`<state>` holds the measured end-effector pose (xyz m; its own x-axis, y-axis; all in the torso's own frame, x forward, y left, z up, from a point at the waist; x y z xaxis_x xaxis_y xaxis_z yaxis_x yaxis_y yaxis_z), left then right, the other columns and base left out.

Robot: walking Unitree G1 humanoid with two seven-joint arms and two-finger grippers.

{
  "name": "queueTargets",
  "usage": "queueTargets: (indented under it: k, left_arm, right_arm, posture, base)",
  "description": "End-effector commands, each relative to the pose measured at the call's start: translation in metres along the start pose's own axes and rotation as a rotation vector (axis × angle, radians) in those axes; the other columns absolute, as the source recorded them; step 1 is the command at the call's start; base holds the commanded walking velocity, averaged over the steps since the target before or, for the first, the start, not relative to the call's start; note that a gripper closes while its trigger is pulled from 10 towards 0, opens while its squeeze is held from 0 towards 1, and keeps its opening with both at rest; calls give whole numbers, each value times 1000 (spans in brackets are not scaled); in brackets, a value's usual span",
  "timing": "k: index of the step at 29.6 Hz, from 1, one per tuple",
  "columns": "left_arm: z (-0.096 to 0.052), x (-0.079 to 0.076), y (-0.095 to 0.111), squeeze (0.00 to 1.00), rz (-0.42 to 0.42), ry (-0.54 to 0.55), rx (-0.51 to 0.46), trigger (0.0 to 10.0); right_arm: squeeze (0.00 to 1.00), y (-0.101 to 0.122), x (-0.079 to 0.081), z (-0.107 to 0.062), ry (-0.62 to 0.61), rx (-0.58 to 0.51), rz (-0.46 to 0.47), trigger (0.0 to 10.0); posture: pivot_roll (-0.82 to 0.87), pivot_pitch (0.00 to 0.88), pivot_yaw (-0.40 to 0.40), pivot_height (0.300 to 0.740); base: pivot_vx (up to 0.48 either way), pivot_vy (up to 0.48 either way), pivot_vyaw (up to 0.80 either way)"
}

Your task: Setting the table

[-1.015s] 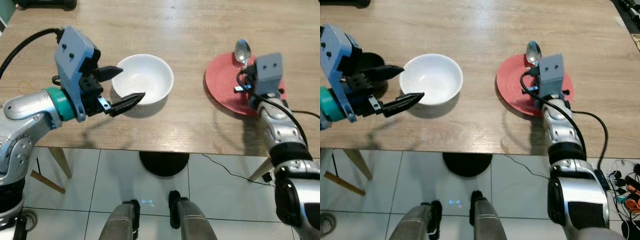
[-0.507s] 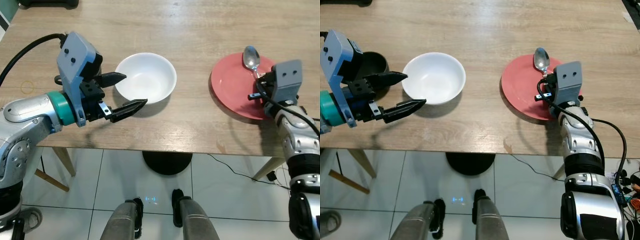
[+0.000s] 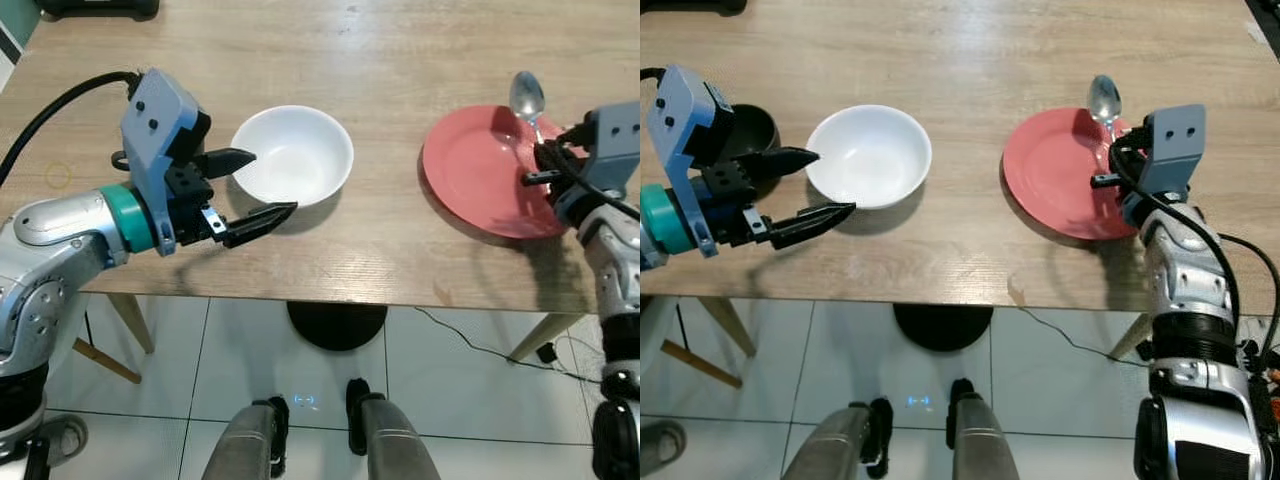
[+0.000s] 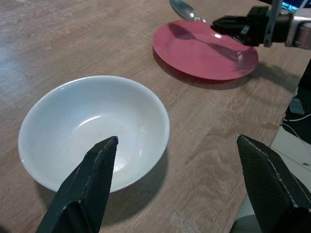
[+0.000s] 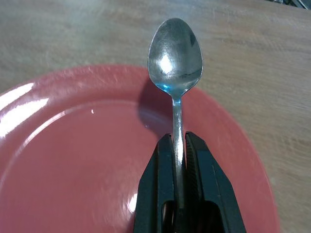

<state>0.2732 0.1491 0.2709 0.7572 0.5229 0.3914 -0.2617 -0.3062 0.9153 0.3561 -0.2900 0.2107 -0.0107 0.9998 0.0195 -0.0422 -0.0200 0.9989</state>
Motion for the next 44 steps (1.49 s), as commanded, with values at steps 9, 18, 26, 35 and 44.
queueTargets:
  k: [9, 18, 26, 35, 44]
  left_arm:
    - [0, -3, -6, 0, -10, -17, 18, 10000]
    - [1, -2, -6, 0, -10, -13, 17, 10000]
    - [4, 1, -7, 0, -11, 27, 14, 10000]
    - [1, 31, 1, 0, -3, 290, -54, 10000]
    - [-35, 63, -1, 0, -9, 616, -63, 10000]
  right_arm:
    - [0, -16, -4, -15, 37, 116, -25, 10000]
    - [1000, -16, 2, -17, 70, 115, 13, 10000]
    - [0, 15, 5, -14, -4, -95, 71, 10000]
    - [0, 50, 51, -23, 15, -414, 241, 10000]
    - [0, 37, 89, -32, 33, -423, 268, 10000]
  posture:
    - [18, 191, 115, 740]
    - [19, 190, 115, 740]
    - [15, 179, 110, 740]
    - [17, 168, 109, 740]
    - [27, 156, 92, 740]
  base:
    - [0, 0, 0]
    - [0, 0, 0]
    - [0, 0, 0]
    - [0, 0, 0]
    - [0, 0, 0]
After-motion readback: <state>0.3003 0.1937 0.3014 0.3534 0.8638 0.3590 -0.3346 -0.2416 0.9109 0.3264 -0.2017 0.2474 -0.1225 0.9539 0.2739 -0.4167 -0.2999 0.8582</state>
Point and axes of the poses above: a point about 5 cm out from each wrist's last joint towards the gripper, its own z axis pointing out of the wrist towards the gripper, its own y axis along the axis of the wrist's last joint, x = y × z, the point moved 1 cm from there along z, pointing out of the wrist towards the gripper, and after that the axes turned 13 degrees about z, right-handed, at the moved point
